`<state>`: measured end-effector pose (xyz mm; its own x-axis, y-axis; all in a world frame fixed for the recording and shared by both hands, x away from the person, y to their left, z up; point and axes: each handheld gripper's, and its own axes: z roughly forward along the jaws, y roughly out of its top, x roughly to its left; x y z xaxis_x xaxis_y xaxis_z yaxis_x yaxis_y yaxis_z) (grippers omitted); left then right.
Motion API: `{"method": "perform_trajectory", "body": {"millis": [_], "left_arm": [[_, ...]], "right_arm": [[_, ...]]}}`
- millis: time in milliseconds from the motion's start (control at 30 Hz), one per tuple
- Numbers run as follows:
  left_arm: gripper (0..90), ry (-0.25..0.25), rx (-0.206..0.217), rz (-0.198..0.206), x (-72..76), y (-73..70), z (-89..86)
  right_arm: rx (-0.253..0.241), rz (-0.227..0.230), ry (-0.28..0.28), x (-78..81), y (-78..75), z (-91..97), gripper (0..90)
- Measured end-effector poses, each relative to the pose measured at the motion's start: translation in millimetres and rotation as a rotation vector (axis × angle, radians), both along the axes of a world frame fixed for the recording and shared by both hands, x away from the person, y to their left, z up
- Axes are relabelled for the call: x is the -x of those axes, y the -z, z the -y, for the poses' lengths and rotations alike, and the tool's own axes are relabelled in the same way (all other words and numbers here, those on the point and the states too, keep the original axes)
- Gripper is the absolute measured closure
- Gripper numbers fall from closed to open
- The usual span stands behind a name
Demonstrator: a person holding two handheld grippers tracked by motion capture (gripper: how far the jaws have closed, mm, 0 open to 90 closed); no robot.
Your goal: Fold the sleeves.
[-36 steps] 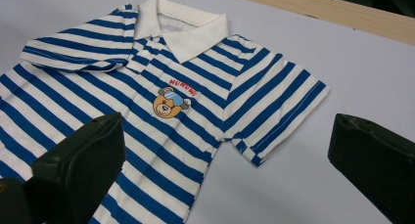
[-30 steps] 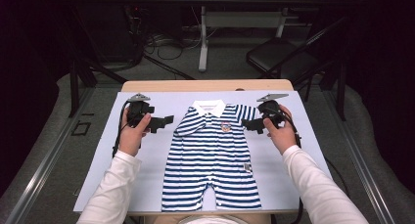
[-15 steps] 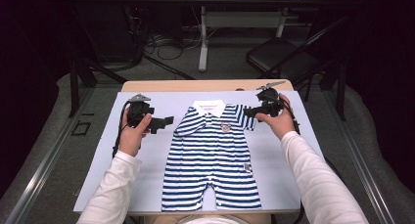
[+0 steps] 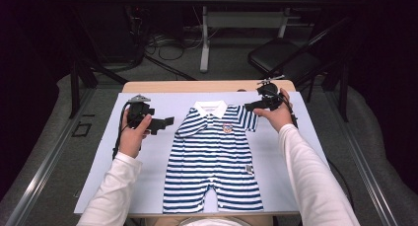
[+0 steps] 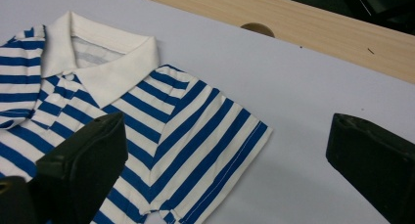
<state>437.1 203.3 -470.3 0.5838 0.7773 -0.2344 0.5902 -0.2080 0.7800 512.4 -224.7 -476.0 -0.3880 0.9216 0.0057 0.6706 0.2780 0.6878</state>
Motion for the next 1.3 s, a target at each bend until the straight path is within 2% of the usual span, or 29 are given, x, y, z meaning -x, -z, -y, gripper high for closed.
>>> {"method": "perform_trajectory", "body": {"millis": [100, 233, 300, 333, 533, 700, 1133, 1300], "left_arm": [[1.7, -0.002, -0.002, 0.002, 0.1, -0.1, -0.4], [1.7, -0.002, -0.007, 0.002, 0.2, 0.2, -0.8], [1.7, -0.002, -0.005, 0.002, 0.4, 0.1, -1.0], [1.7, -0.003, -0.005, 0.003, 0.5, 0.0, -1.2], [1.7, -0.01, 0.0, 0.007, 1.3, -1.2, -2.6], [1.7, -0.011, 0.001, 0.005, 1.7, -1.2, -3.0], [2.0, -0.012, 0.006, 0.002, 2.4, 1.1, -2.3], [2.0, -0.017, 0.0, -0.003, 1.7, 2.3, -2.5]], "right_arm": [[0.003, -0.008, 0.01, -4.5, 4.5, 0.1, 5.5], [0.001, -0.003, 0.022, -9.8, 10.3, 1.7, 14.4], [0.001, -0.005, 0.028, -13.3, 13.4, 2.9, 15.5], [0.0, -0.007, 0.035, -16.5, 16.4, 4.1, 19.2], [-0.006, -0.009, 0.068, -23.1, 22.5, 8.0, 25.7], [-0.004, 0.0, 0.089, -26.2, 26.9, 11.5, 41.0], [-0.007, 0.005, 0.118, -33.3, 40.0, 9.5, 46.1], [-0.013, -0.013, 0.125, -36.5, 47.5, 10.2, 48.8]]}}
